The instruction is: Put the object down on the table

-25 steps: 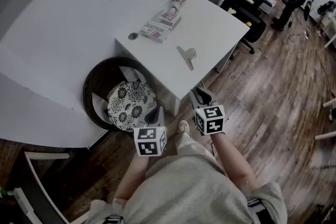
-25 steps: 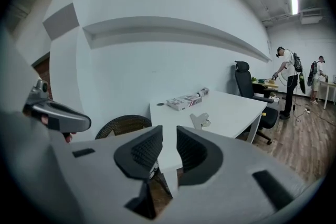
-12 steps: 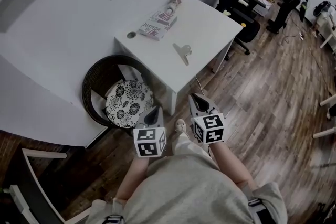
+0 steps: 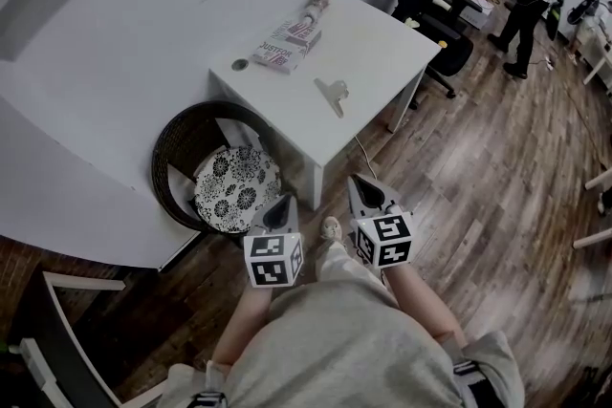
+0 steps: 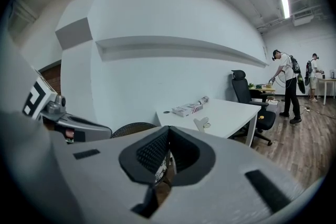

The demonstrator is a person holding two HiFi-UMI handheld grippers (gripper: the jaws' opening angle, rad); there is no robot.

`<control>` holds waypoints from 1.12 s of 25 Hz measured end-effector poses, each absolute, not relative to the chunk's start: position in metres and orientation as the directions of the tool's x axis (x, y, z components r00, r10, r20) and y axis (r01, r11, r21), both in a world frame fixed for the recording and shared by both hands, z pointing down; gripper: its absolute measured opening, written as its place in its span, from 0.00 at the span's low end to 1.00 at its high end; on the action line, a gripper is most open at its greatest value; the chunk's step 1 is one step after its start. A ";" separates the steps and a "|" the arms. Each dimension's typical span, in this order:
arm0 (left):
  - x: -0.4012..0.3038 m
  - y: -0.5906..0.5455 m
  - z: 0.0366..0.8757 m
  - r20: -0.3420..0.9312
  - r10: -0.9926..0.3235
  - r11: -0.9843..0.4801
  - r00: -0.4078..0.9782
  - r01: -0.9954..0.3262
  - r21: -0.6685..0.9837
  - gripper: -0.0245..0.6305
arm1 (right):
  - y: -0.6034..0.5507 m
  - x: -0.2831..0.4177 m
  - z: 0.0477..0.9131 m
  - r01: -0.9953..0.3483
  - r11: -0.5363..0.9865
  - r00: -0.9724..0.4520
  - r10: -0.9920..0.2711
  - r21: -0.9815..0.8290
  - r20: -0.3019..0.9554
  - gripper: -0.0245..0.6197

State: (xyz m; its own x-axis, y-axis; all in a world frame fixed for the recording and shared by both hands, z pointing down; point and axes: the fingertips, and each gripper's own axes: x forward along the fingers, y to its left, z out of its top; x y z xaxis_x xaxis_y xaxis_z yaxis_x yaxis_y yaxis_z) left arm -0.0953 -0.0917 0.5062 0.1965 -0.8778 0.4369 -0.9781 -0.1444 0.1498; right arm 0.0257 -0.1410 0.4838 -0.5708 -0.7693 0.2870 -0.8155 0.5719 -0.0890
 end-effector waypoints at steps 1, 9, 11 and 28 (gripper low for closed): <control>-0.095 -0.092 0.506 0.437 -0.878 -0.145 0.197 -0.978 0.150 0.05 | -0.141 0.026 0.483 -0.816 0.571 -0.571 -0.770 -0.091 0.284 0.04; -0.094 -0.094 0.507 0.442 -0.874 -0.146 0.199 -0.977 0.153 0.05 | -0.142 0.026 0.476 -0.818 0.572 -0.566 -0.777 -0.070 0.275 0.03; -0.095 -0.095 0.508 0.445 -0.873 -0.144 0.199 -0.978 0.153 0.05 | -0.142 0.027 0.475 -0.819 0.570 -0.566 -0.778 -0.073 0.272 0.03; -0.090 -0.096 0.511 0.450 -0.869 -0.152 0.204 -0.977 0.149 0.05 | -0.142 0.032 0.473 -0.816 0.570 -0.573 -0.778 -0.094 0.258 0.04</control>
